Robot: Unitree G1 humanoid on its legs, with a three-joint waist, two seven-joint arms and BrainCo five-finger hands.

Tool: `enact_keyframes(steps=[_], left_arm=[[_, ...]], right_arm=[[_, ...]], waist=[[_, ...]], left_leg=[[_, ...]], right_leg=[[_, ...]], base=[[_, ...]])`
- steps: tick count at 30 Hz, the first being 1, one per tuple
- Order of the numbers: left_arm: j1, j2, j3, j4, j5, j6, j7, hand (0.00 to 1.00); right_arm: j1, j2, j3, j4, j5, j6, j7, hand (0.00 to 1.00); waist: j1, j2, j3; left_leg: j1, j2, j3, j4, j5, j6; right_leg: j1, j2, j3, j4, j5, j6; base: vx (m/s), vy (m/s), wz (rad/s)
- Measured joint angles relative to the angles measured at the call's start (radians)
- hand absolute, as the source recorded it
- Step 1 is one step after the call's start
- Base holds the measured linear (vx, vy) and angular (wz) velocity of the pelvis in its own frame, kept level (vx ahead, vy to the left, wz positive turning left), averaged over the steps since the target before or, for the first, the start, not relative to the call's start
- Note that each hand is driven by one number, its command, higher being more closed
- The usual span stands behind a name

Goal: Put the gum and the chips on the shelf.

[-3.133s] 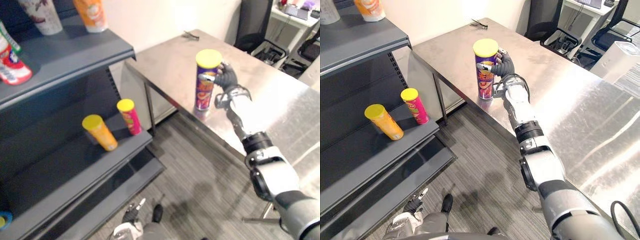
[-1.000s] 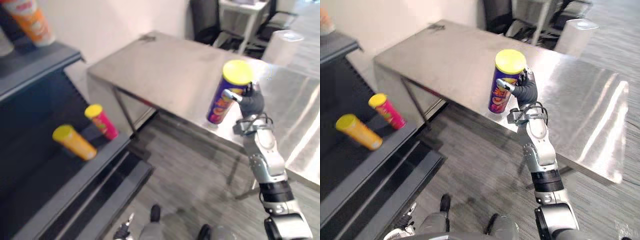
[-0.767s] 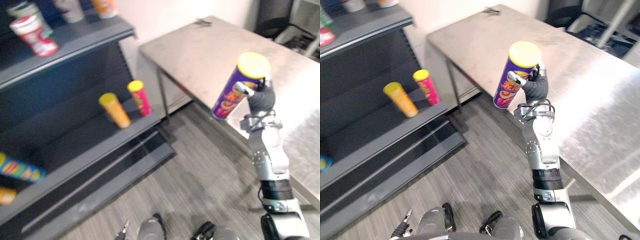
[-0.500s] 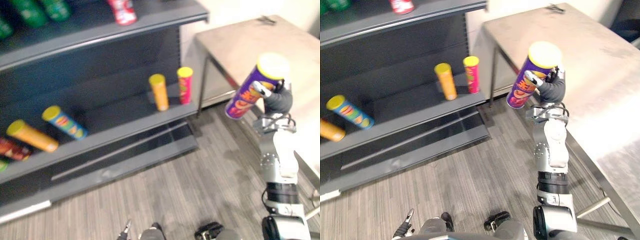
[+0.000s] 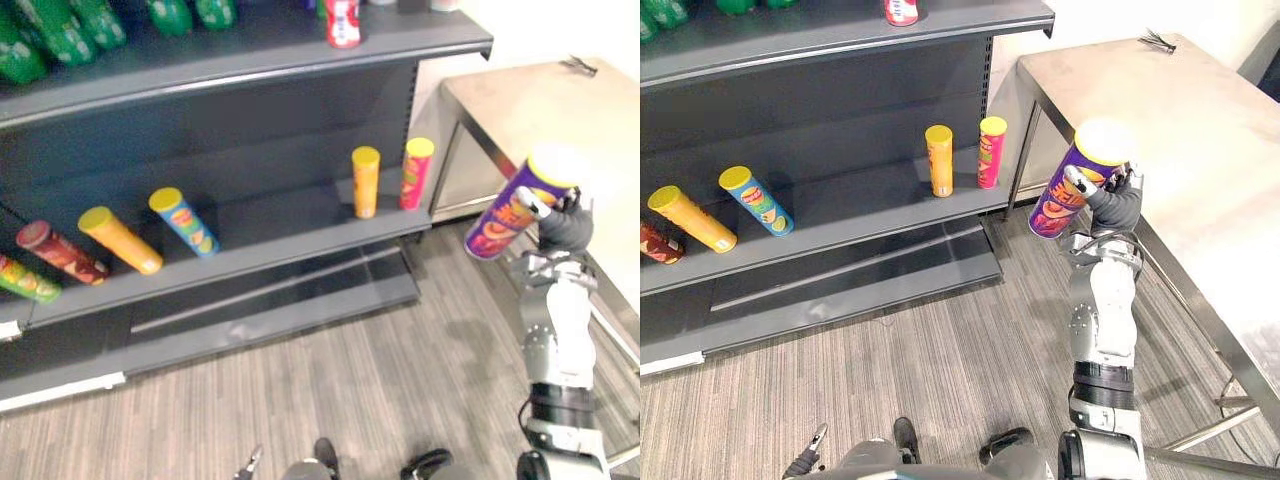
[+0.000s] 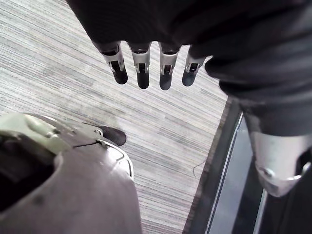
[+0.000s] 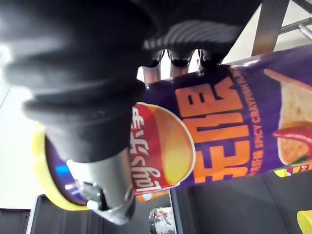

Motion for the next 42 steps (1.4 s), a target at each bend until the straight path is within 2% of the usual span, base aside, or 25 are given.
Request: enact_keyframes(steps=[4,8,13,15,17,20,22,23,24,25,27,30,31,32,33,34,35,36,39,42], left_arm=[[0.0,-0.002,0.007,-0.003,0.003,0.0,-0.003,0.0],[0.0,-0.007,0.02,-0.014,0.029,0.0,-0.004,0.0],[0.0,-0.01,0.02,-0.038,0.029,-0.001,-0.003,0.0],[-0.003,-0.011,0.02,-0.048,0.026,-0.008,-0.003,0.0],[-0.002,-0.012,0.02,-0.056,0.02,-0.013,-0.002,0.0],[0.0,-0.012,0.026,-0.059,0.014,-0.021,0.002,0.0],[0.0,-0.007,0.013,-0.065,-0.007,-0.027,0.003,0.0],[0.008,-0.002,-0.012,-0.078,-0.015,-0.029,0.005,0.0],[0.015,0.004,-0.048,-0.088,-0.019,-0.034,0.006,0.0],[0.014,0.02,-0.069,-0.088,-0.019,-0.033,0.006,0.0],[0.008,0.035,-0.085,-0.082,-0.02,-0.032,0.008,0.0],[-0.002,0.037,-0.091,-0.075,-0.02,-0.032,0.011,0.0],[-0.009,0.039,-0.095,-0.073,-0.019,-0.031,0.015,0.0],[-0.012,0.039,-0.1,-0.073,-0.019,-0.032,0.017,0.0],[-0.014,0.041,-0.101,-0.071,-0.019,-0.032,0.019,0.0],[-0.014,0.043,-0.1,-0.064,-0.019,-0.033,0.02,0.0],[-0.017,0.035,-0.093,-0.044,-0.022,-0.032,0.024,0.0],[-0.011,0.032,-0.086,-0.035,-0.018,-0.032,0.027,0.0],[-0.006,0.031,-0.065,-0.027,-0.01,-0.03,0.035,0.0],[-0.011,0.026,-0.047,-0.02,-0.001,-0.029,0.045,0.0]], right_arm=[[0.031,0.0,0.01,-0.005,-0.037,0.001,0.016,1.0],[0.034,0.0,0.039,-0.004,-0.039,0.002,0.042,1.0],[0.034,0.0,0.143,0.018,-0.039,0.005,0.063,1.0],[0.034,0.001,0.16,0.02,-0.04,0.008,0.071,1.0],[0.033,0.005,0.174,0.032,-0.046,0.008,0.076,1.0],[0.025,0.036,0.211,0.054,-0.077,0.007,0.077,1.0],[0.026,0.038,0.242,0.054,-0.077,0.007,0.082,1.0],[0.027,0.038,0.252,0.055,-0.077,0.007,0.085,1.0],[0.028,0.039,0.262,0.054,-0.077,0.003,0.092,1.0],[0.032,0.04,0.272,0.053,-0.077,0.0,0.102,1.0],[0.034,0.042,0.278,0.052,-0.077,-0.003,0.105,1.0],[0.041,0.045,0.288,0.043,-0.076,-0.019,0.104,1.0],[0.06,0.044,0.289,0.024,-0.075,-0.021,0.103,1.0],[0.073,0.044,0.288,0.011,-0.075,-0.021,0.103,1.0],[0.093,0.047,0.289,-0.011,-0.075,-0.021,0.105,1.0],[0.102,0.051,0.289,-0.022,-0.074,-0.021,0.105,1.0],[0.101,0.055,0.292,-0.027,-0.072,-0.024,0.108,1.0],[0.1,0.067,0.304,-0.033,-0.071,-0.03,0.113,1.0],[0.113,0.08,0.315,-0.042,-0.06,-0.039,0.121,1.0],[0.145,0.081,0.314,-0.047,-0.055,-0.04,0.122,1.0]], waist=[[0.005,0.003,-0.002],[0.004,0.003,-0.002],[0.021,-0.002,-0.001],[0.026,-0.007,0.002],[0.048,-0.017,0.008],[0.076,-0.031,0.018],[0.084,-0.037,0.024],[0.077,-0.039,0.03],[0.069,-0.038,0.034],[0.061,-0.031,0.04],[0.057,-0.04,0.058],[0.04,-0.049,0.08],[0.032,-0.042,0.085],[0.027,-0.042,0.085],[0.019,-0.049,0.087],[0.017,-0.056,0.088],[0.018,-0.032,0.093],[0.018,-0.019,0.088],[0.011,-0.021,0.09],[-0.005,-0.02,0.089]], left_leg=[[0.011,0.006,-0.011,-0.044,0.039,0.002],[0.006,0.006,-0.022,-0.039,0.045,0.003],[-0.029,0.002,-0.058,-0.017,0.047,0.006],[-0.06,0.003,-0.08,0.023,0.035,0.014],[-0.09,0.005,-0.106,0.084,0.009,0.019],[-0.143,0.004,-0.143,0.201,-0.065,0.034],[-0.153,-0.015,-0.169,0.237,-0.098,0.057],[-0.153,-0.028,-0.189,0.247,-0.103,0.065],[-0.152,-0.033,-0.226,0.257,-0.105,0.071],[-0.164,-0.03,-0.271,0.266,-0.103,0.077],[-0.16,-0.041,-0.315,0.267,-0.099,0.082],[-0.156,-0.07,-0.385,0.272,-0.098,0.08],[-0.158,-0.078,-0.425,0.277,-0.098,0.068],[-0.16,-0.085,-0.444,0.284,-0.1,0.06],[-0.161,-0.102,-0.481,0.303,-0.11,0.044],[-0.163,-0.111,-0.495,0.317,-0.118,0.033],[-0.169,-0.089,-0.514,0.339,-0.136,0.012],[-0.175,-0.06,-0.517,0.331,-0.143,0.002],[-0.173,0.002,-0.519,0.26,-0.103,-0.043],[-0.165,0.032,-0.519,0.196,-0.059,-0.066]], right_leg=[[0.0,0.024,0.003,-0.013,0.0,0.0],[0.001,0.025,0.002,-0.013,0.0,0.0],[0.008,0.015,-0.024,-0.011,0.0,0.0],[0.013,0.007,-0.037,-0.006,0.0,0.0],[0.029,0.0,-0.054,-0.003,0.001,0.002],[0.064,-0.025,-0.06,0.018,0.005,0.008],[0.055,-0.071,0.032,0.092,0.013,-0.008],[0.012,-0.093,0.184,0.161,0.027,-0.075],[-0.089,-0.072,0.466,0.244,0.025,-0.107],[-0.142,0.026,0.708,0.244,-0.059,-0.048],[-0.161,0.119,0.856,0.203,-0.118,-0.013],[-0.207,0.167,0.868,0.147,-0.115,0.0],[-0.216,0.195,0.931,0.118,-0.108,0.011],[-0.215,0.205,0.964,0.101,-0.1,0.023],[-0.192,0.209,0.993,0.054,-0.081,0.05],[-0.173,0.204,0.988,0.028,-0.069,0.071],[-0.15,0.219,0.957,0.02,-0.086,0.092],[-0.147,0.245,0.937,0.009,-0.093,0.078],[-0.148,0.289,0.885,-0.004,-0.105,0.048],[-0.135,0.303,0.832,-0.026,-0.111,0.038]], base=[[0.01,-0.015,0.03],[0.05,-0.011,0.08],[0.04,0.001,0.23],[0.05,-0.003,0.51],[0.05,0.009,0.44],[0.0,0.07,0.42],[0.0,0.122,0.48],[0.03,0.162,0.63],[0.07,0.133,0.81],[0.06,0.059,0.77],[0.06,-0.02,0.78],[0.06,-0.061,0.81],[0.06,-0.095,1.0],[0.08,-0.143,1.14],[0.08,-0.153,0.93],[0.11,-0.232,0.86],[0.12,-0.292,0.45],[0.12,-0.3,0.25],[0.13,-0.268,0.24],[0.14,-0.158,0.46]])
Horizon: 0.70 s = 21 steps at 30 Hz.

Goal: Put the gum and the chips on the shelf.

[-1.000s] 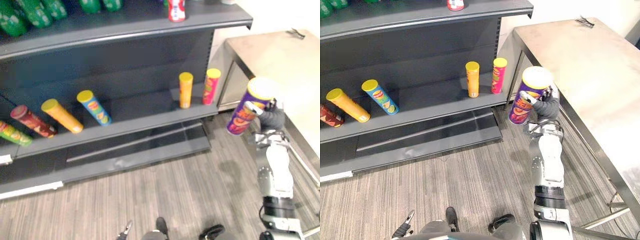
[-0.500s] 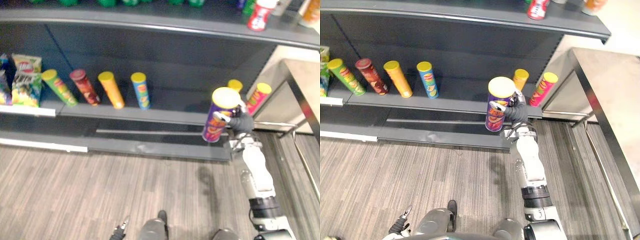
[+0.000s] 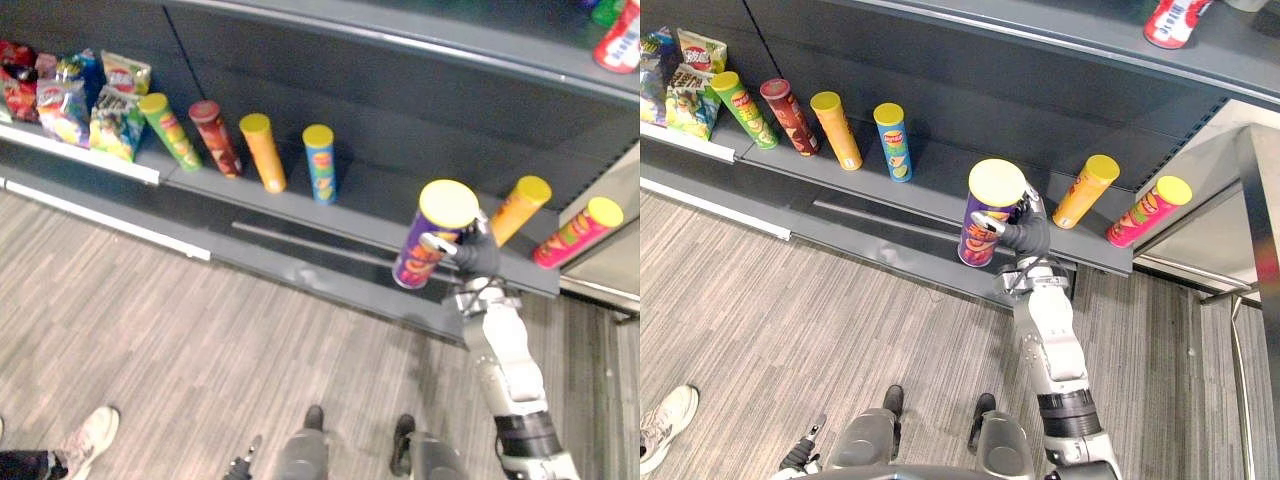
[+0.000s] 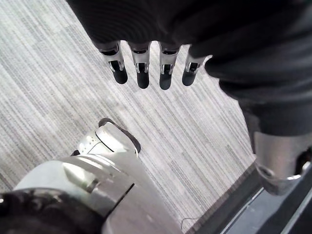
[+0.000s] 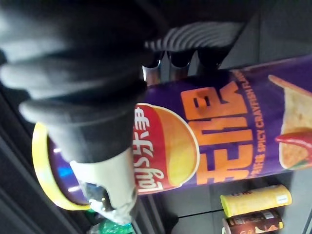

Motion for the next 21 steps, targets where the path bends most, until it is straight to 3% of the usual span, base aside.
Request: enact_keyframes(steps=[2,7,14,21], left_arm=[[-0.004,0.001,0.002,0.005,0.001,0.0,0.002,0.0],[-0.017,0.013,-0.039,0.002,0.03,0.0,0.01,0.0],[-0.034,0.017,-0.096,-0.05,0.029,-0.003,0.013,0.0],[-0.101,-0.009,-0.225,-0.146,0.015,-0.025,0.018,0.0]], right_arm=[[0.022,0.004,0.001,0.0,0.004,0.0,0.0,1.0],[0.05,0.042,0.011,0.002,0.021,-0.002,-0.003,1.0],[0.022,0.064,0.037,0.077,0.019,-0.002,-0.013,1.0],[-0.225,0.064,-0.047,0.23,-0.02,-0.002,-0.099,1.0]], waist=[[-0.013,0.0,0.0],[-0.011,0.001,0.0],[-0.011,0.01,0.005],[-0.009,0.061,0.041]], left_leg=[[0.001,0.007,0.011,-0.023,0.021,-0.006],[-0.004,0.002,0.17,-0.081,0.093,0.009],[0.003,-0.006,0.226,-0.161,0.12,0.018],[-0.04,-0.03,0.226,-0.173,0.156,0.043]], right_leg=[[0.016,0.001,-0.032,-0.013,-0.002,-0.004],[0.034,-0.023,-0.093,-0.039,-0.004,-0.005],[0.006,-0.038,-0.086,-0.035,0.002,0.001],[-0.059,-0.064,-0.079,-0.003,0.008,0.009]], base=[[0.12,-0.066,0.43],[0.04,0.029,0.38],[-0.05,0.033,0.02],[-0.02,0.031,0.03]])
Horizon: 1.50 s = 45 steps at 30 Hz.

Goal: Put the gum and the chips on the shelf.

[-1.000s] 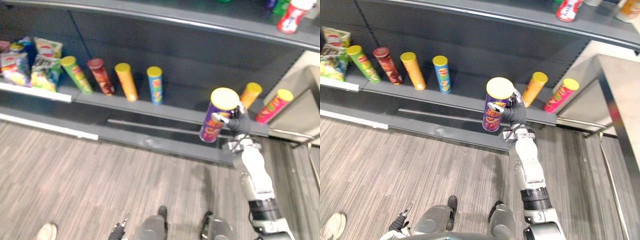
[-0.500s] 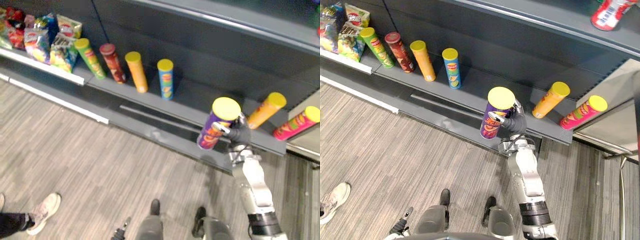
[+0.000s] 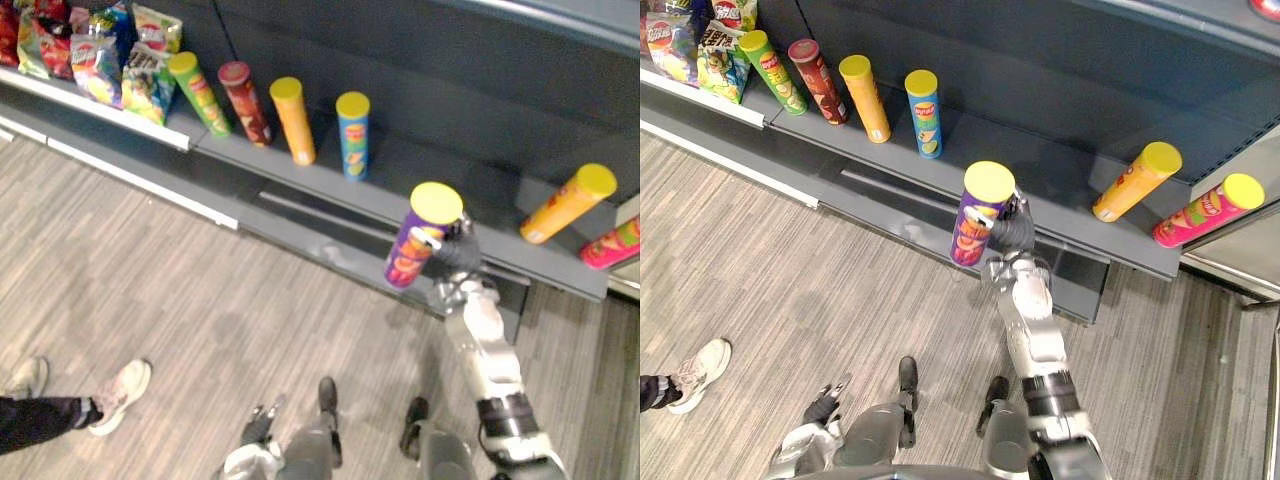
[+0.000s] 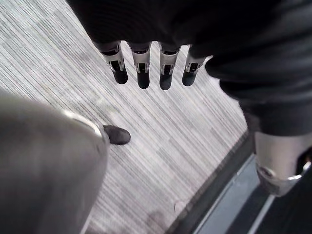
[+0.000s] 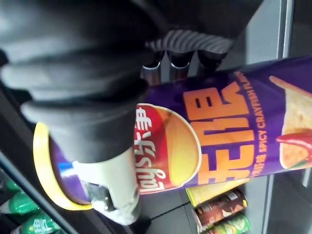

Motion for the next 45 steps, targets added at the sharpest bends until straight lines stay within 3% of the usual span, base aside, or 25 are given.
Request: enact_keyframes(steps=[6,16,25,34,45], left_arm=[[-0.033,-0.018,-0.025,-0.008,-0.037,-0.011,0.017,0.0],[-0.058,-0.021,-0.026,0.017,-0.037,-0.017,0.036,0.0],[-0.101,-0.022,-0.057,0.051,-0.069,-0.033,0.054,0.0],[-0.133,-0.023,-0.132,0.054,-0.117,-0.047,0.053,0.0],[-0.149,-0.023,-0.175,0.062,-0.157,-0.057,0.054,0.0]], right_arm=[[-0.273,-0.038,-0.157,0.116,-0.04,-0.004,-0.124,1.0],[-0.564,-0.152,-0.269,0.333,-0.041,-0.028,-0.264,1.0],[-0.691,-0.189,-0.29,0.465,-0.041,-0.032,-0.306,1.0],[-0.769,-0.248,-0.36,0.575,-0.042,-0.053,-0.382,1.0],[-0.799,-0.271,-0.367,0.584,-0.042,-0.091,-0.422,1.0]], waist=[[0.026,0.037,0.053],[0.057,0.071,0.111],[0.067,0.099,0.142],[0.103,0.144,0.163],[0.112,0.17,0.166]], left_leg=[[-0.027,-0.002,-0.006,0.008,0.006,0.001],[-0.084,-0.002,-0.017,0.037,0.007,0.001],[-0.153,-0.006,-0.041,0.04,0.032,0.004],[-0.211,-0.018,-0.071,0.029,0.072,0.003],[-0.259,-0.029,-0.094,-0.001,0.116,-0.006]], right_leg=[[-0.025,-0.003,-0.002,0.009,0.0,0.001],[-0.073,-0.007,-0.004,0.037,-0.003,-0.005],[-0.151,-0.018,-0.013,0.084,-0.011,-0.015],[-0.23,-0.043,-0.028,0.158,-0.03,-0.031],[-0.315,-0.068,-0.032,0.236,-0.052,-0.043]], base=[[0.02,-0.001,0.02],[0.02,-0.002,0.04],[0.0,-0.009,0.07],[-0.01,-0.028,0.1],[-0.03,-0.051,0.07]])
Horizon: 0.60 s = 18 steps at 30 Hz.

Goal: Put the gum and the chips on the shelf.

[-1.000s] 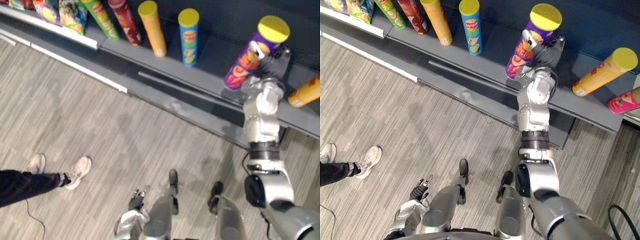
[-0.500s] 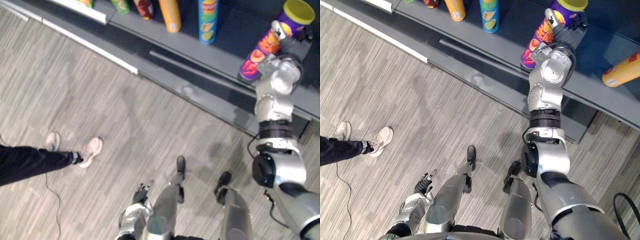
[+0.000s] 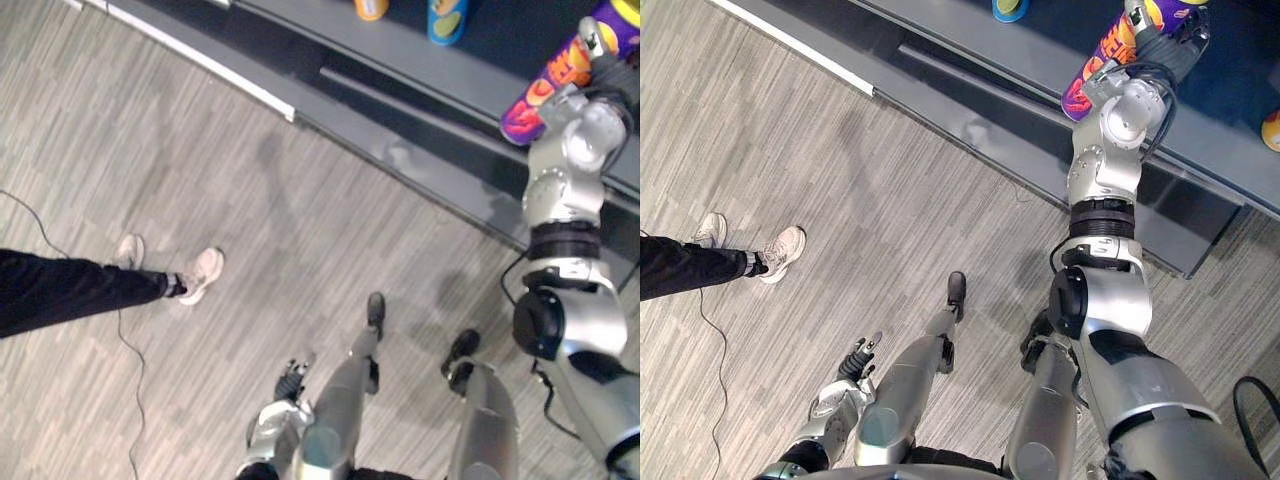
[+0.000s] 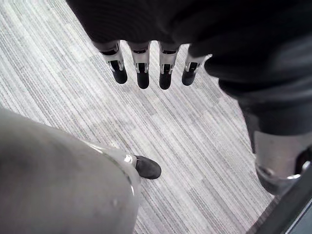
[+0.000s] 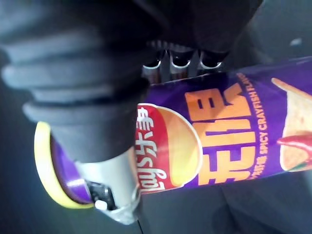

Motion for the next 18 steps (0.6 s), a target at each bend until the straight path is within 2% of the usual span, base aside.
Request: enact_keyframes(steps=[6,11,18], left_arm=[[-0.008,0.0,-0.012,0.015,-0.029,-0.003,0.0,0.0],[-0.013,0.001,-0.036,0.009,-0.036,-0.012,0.0,0.0],[-0.016,0.002,-0.049,0.01,-0.036,-0.019,-0.001,0.0]], right_arm=[[-0.031,-0.039,0.0,0.009,-0.036,0.0,-0.028,1.0],[-0.058,-0.1,0.0,0.036,-0.068,-0.003,-0.07,1.0],[-0.098,-0.133,0.001,0.07,-0.112,-0.004,-0.116,1.0]], waist=[[0.004,0.013,-0.005],[0.025,0.015,-0.006],[0.023,0.019,-0.009]], left_leg=[[-0.03,-0.008,-0.017,0.0,0.014,-0.002],[-0.045,-0.015,-0.026,-0.002,0.027,-0.005],[-0.062,-0.02,-0.043,-0.019,0.047,-0.008]], right_leg=[[-0.034,-0.012,-0.006,0.027,-0.005,-0.006],[-0.061,-0.028,-0.009,0.061,-0.023,-0.011],[-0.088,-0.037,-0.017,0.083,-0.032,-0.013]], base=[[-0.01,-0.055,0.07],[-0.03,-0.086,0.09],[-0.02,-0.075,0.06]])
